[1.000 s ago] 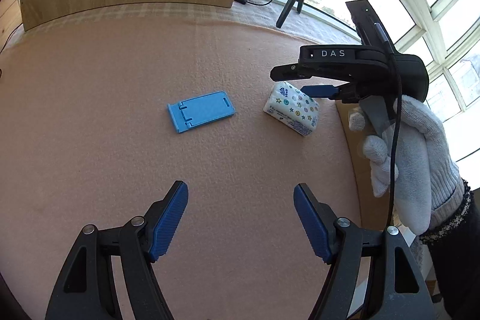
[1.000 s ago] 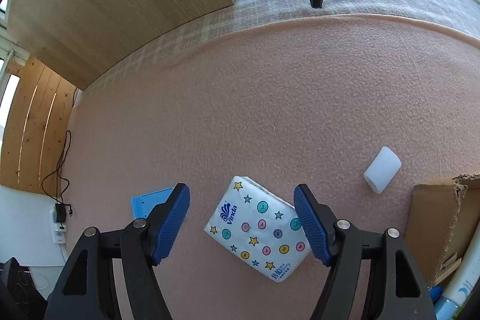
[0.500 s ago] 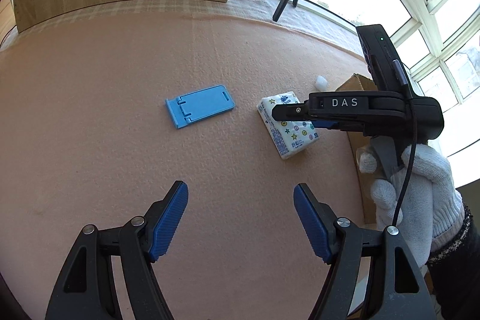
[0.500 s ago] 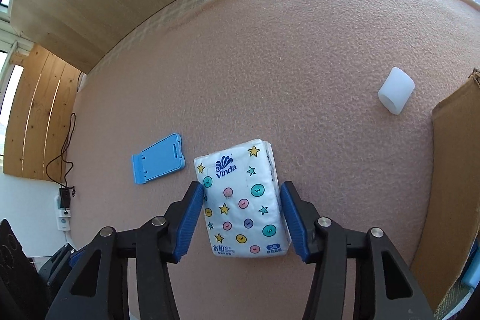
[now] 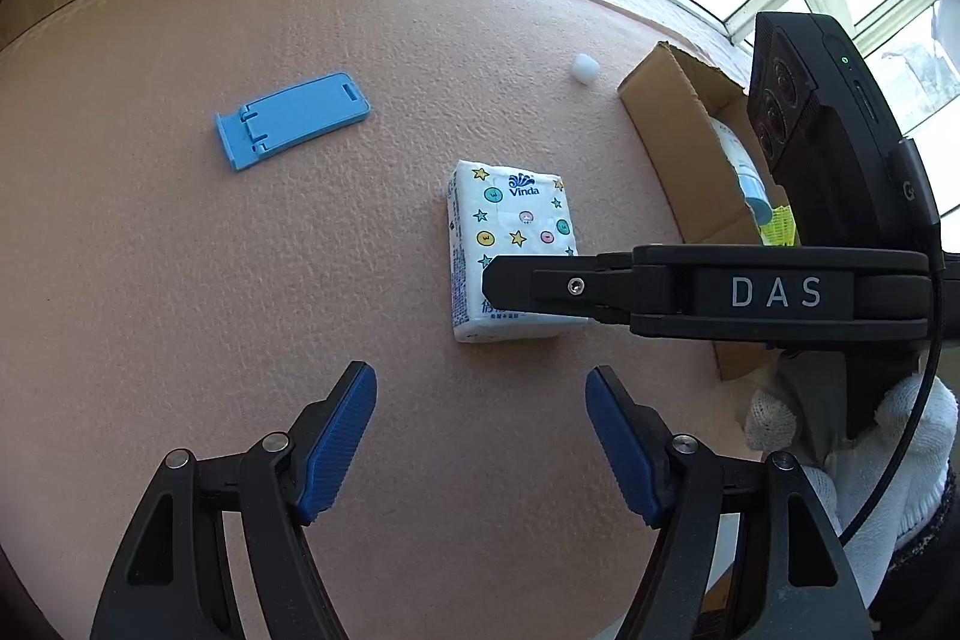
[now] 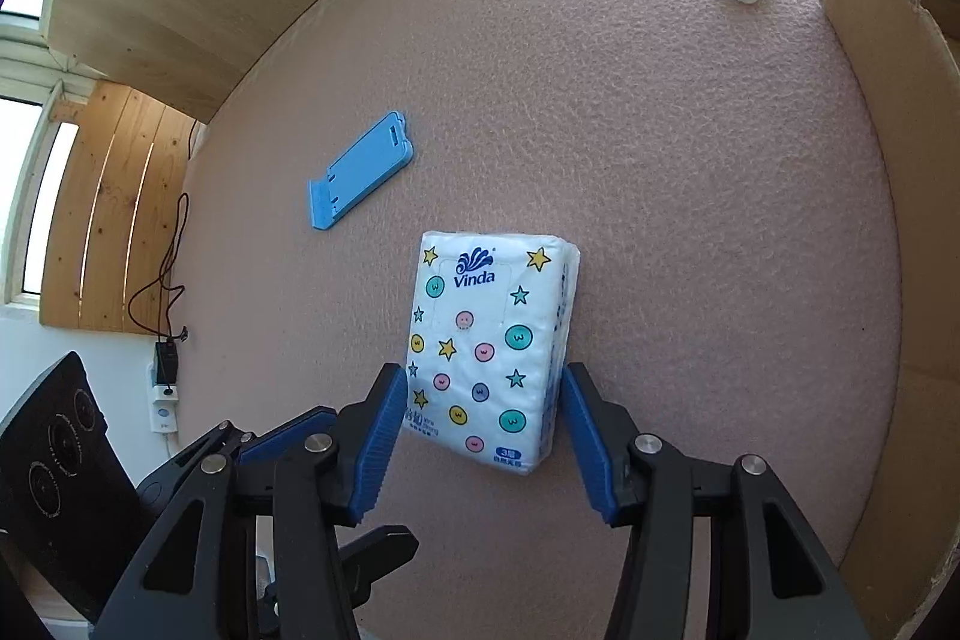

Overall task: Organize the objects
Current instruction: 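Move the open right gripper onto the white Vinda tissue pack and close, then carry the tissue pack with the right gripper into the box and release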

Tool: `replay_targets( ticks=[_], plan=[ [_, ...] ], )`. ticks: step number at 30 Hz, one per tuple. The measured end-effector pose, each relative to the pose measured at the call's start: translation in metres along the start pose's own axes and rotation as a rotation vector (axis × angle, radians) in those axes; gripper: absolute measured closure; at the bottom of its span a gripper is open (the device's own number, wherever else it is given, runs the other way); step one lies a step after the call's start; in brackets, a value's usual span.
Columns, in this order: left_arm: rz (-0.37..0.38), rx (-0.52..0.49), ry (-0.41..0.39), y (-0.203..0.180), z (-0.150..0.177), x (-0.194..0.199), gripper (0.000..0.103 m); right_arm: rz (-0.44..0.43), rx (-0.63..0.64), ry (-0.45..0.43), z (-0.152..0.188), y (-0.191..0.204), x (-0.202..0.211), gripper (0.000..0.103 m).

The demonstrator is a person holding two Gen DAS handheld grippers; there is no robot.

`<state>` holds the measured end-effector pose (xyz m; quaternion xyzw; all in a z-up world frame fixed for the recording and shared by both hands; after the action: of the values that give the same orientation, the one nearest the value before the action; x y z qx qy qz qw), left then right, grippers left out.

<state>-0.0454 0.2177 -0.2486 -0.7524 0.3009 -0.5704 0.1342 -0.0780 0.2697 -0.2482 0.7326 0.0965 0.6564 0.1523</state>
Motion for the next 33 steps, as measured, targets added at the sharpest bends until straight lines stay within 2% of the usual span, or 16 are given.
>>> replay_targets(
  ticks=[9, 16, 17, 21, 24, 29, 33],
  plan=[
    [0.022, -0.044, 0.0, -0.009, -0.024, -0.017, 0.032, 0.003, -0.037, -0.065, -0.007, -0.011, 0.013, 0.054],
    [0.037, -0.057, 0.019, -0.009, -0.036, -0.032, 0.045, -0.019, -0.026, -0.054, -0.014, -0.011, 0.006, 0.054],
    [0.039, -0.061, 0.022, -0.01, -0.037, -0.033, 0.048, -0.02, -0.022, -0.052, -0.014, -0.01, 0.006, 0.054],
    [0.037, -0.08, 0.027, -0.011, -0.039, -0.037, 0.05, -0.02, -0.004, -0.039, -0.014, -0.005, 0.003, 0.06],
    [0.032, -0.089, 0.027, -0.013, -0.04, -0.039, 0.051, -0.012, -0.003, -0.039, -0.014, -0.005, 0.003, 0.061],
    [0.04, -0.09, 0.02, -0.015, -0.039, -0.036, 0.059, 0.008, -0.003, -0.05, -0.014, -0.007, 0.004, 0.065],
    [0.041, -0.108, 0.016, -0.024, -0.036, -0.031, 0.06, 0.006, -0.007, -0.064, -0.01, -0.01, 0.012, 0.065]
  ],
)
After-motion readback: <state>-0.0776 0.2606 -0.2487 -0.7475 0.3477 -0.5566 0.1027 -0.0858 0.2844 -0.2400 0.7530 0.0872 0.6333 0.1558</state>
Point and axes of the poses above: each gripper's, at about its wrist camera, not at the fingertips, and x roughly against the way its jaws point, y to its left, z to its underside, the point moved 7 cm from there along -x, roughly the way its jaws point, and after that the axes turned 11 degrees about z, right-handed, at the moved point
